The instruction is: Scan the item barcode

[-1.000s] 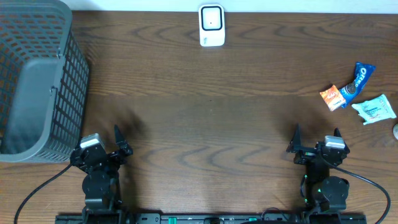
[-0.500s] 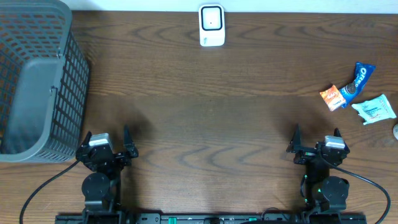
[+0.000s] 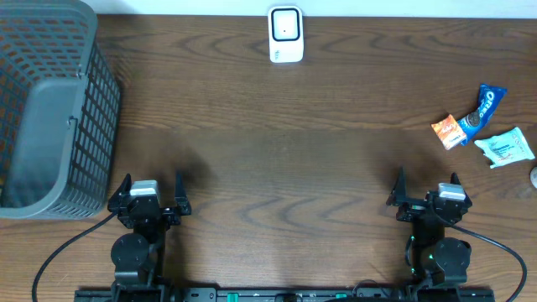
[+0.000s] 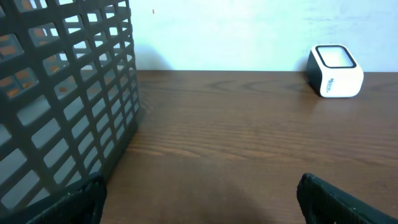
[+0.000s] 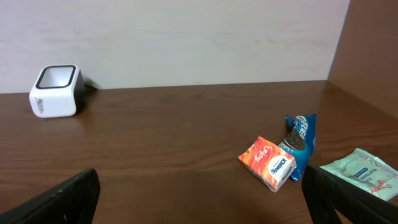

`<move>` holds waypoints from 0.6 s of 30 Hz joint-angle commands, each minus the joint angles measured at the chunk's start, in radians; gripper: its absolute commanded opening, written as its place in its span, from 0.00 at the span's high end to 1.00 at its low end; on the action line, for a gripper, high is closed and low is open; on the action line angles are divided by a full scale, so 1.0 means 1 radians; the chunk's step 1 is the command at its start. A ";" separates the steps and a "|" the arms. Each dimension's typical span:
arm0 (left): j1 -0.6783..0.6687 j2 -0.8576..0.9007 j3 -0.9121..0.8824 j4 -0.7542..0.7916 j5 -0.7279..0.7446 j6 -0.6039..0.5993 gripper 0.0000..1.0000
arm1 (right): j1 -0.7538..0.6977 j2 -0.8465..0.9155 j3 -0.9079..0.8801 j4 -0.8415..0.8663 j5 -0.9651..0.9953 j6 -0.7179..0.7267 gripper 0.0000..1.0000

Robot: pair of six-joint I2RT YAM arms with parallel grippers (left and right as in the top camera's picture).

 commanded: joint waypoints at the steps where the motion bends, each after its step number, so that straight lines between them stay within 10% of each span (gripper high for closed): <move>1: -0.004 -0.011 -0.034 -0.005 0.016 0.011 0.02 | 0.009 -0.009 -0.002 -0.003 -0.009 -0.015 0.01; 18: -0.010 -0.009 -0.034 -0.005 0.016 0.011 0.02 | 0.009 -0.009 -0.002 -0.003 -0.009 -0.015 0.01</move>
